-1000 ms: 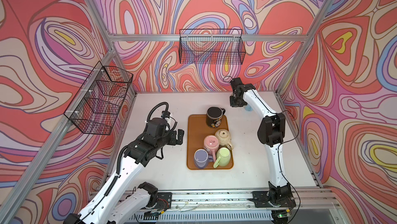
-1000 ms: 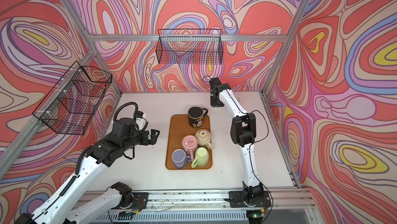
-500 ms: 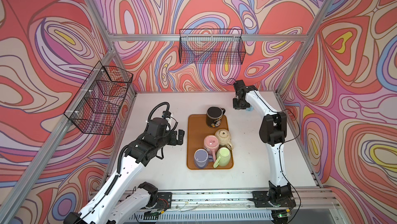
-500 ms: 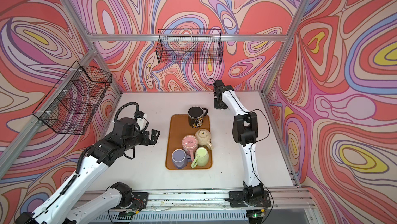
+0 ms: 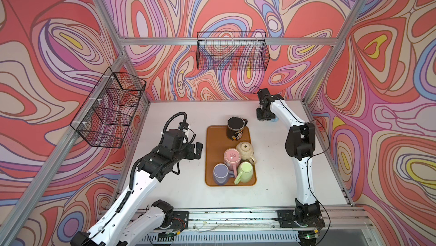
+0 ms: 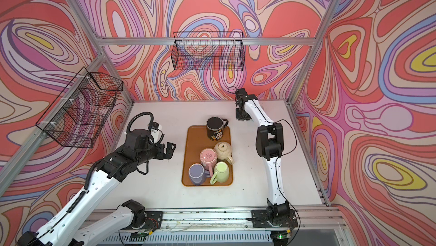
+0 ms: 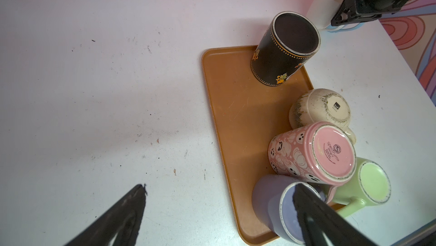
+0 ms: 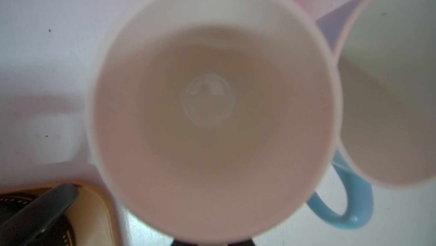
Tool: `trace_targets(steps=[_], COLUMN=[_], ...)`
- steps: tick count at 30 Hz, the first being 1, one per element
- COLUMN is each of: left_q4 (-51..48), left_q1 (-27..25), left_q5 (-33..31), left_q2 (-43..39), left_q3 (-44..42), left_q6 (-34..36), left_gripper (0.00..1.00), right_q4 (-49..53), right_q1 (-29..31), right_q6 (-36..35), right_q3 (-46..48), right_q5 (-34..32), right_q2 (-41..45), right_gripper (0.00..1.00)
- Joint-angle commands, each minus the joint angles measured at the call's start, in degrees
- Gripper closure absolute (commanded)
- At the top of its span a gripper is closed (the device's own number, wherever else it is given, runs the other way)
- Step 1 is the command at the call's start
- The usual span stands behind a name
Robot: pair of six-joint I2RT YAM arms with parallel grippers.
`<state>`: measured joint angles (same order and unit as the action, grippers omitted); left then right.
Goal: Turn the mug right side up
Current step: 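Lower the upright white mug beside the light blue mug with the right gripper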
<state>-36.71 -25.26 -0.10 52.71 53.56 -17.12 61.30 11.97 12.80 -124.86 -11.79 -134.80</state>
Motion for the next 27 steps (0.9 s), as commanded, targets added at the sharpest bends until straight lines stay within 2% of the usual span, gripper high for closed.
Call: trace_targets(steps=[1, 18, 27], left_q4=[-1.61, -1.61, -1.69], left_q1=[-0.32, -0.33, -0.32], left_q5=[-0.44, 0.19, 0.47], left_q2=[0.29, 0.44, 0.47], left_q3=[-0.54, -0.56, -0.47], left_q6=[0.78, 1.08, 1.27], left_gripper=[0.0, 0.0, 0.0], right_q4=[-2.56, -3.46, -3.47], right_q1=[-0.49, -0.54, -0.53], right_q6=[-0.56, -0.9, -0.76], right_q3=[0.87, 4.27, 5.0], right_q5=[-1.02, 0.41, 1.01], right_q2=[-0.5, 1.94, 4.92], right_gripper=[0.96, 0.6, 0.52])
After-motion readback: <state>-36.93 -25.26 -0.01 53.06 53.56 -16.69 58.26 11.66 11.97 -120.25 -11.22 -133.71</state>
